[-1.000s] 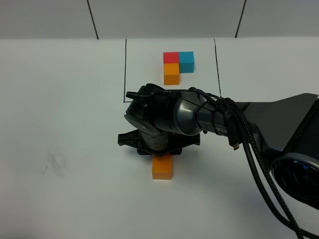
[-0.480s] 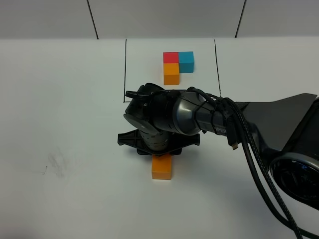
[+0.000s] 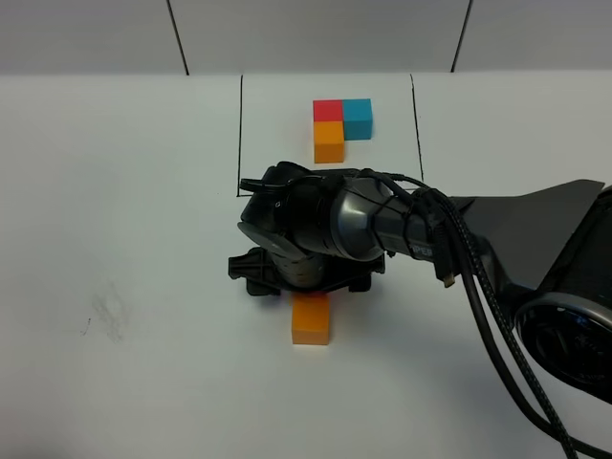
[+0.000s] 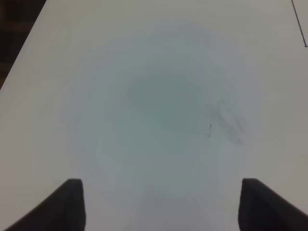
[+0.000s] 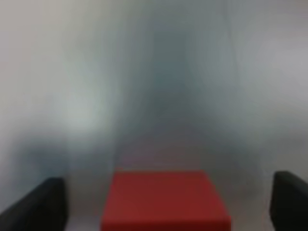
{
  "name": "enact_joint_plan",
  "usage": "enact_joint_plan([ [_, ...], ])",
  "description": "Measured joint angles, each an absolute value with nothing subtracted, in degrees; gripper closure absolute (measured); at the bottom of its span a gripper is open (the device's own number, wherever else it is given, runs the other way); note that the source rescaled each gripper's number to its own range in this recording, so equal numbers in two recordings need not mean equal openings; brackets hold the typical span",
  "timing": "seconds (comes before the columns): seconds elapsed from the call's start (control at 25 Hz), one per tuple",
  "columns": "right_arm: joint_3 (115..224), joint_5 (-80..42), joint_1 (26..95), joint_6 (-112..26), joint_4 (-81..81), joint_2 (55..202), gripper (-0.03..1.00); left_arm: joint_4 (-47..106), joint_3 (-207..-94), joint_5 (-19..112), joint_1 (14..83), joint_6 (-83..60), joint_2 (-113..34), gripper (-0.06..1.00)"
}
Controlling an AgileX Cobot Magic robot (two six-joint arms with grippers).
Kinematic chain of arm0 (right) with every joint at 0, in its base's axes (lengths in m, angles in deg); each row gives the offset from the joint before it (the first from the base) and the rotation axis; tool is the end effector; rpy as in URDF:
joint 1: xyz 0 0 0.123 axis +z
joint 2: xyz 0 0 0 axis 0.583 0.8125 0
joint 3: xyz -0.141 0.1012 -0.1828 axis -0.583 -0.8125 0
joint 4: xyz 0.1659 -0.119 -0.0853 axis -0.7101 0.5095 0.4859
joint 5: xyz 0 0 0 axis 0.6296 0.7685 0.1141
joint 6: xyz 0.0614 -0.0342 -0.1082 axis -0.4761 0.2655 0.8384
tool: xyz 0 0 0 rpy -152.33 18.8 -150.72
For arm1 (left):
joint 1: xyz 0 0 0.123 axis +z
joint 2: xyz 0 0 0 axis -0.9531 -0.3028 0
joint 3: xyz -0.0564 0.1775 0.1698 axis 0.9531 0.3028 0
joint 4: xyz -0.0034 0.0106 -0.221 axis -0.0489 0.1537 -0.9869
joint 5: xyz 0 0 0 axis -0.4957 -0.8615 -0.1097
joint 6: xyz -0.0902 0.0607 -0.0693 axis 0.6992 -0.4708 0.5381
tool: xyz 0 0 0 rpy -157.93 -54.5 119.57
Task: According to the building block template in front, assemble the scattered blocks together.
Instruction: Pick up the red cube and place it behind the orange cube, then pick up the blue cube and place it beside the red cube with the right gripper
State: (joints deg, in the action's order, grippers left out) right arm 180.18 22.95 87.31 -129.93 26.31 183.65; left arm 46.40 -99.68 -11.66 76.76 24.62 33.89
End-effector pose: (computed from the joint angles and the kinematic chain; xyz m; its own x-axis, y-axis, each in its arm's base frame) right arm 0.2738 0.2939 0.0731 -0.9600 0.0167 -0.2796 0.0309 0.9984 -0.0463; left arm 0.0318 0.0095 0.2444 -0.4626 -0.0436 -0.8855 -0.1286 0.9915 0.0183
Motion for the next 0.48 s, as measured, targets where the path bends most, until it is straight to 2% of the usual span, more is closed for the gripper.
enact_joint_plan([
  [0.08,180.05,22.95,87.31,-129.93,29.91,182.52,0.03,46.4,-99.68,-11.66,76.76,24.62,33.89,0.45],
  [0.16,179.93,23.78,87.31,-129.93,33.68,180.21,-0.01,46.4,-99.68,-11.66,76.76,24.62,33.89,0.45],
  [0.32,179.93,29.1,86.33,-130.43,43.3,174.21,-0.03,46.4,-99.68,-11.66,76.76,24.62,33.89,0.45],
  [0.48,179.93,38.33,82.24,-127.79,48.58,166.41,-0.03,46.4,-99.68,-11.66,76.76,24.62,33.89,0.45],
])
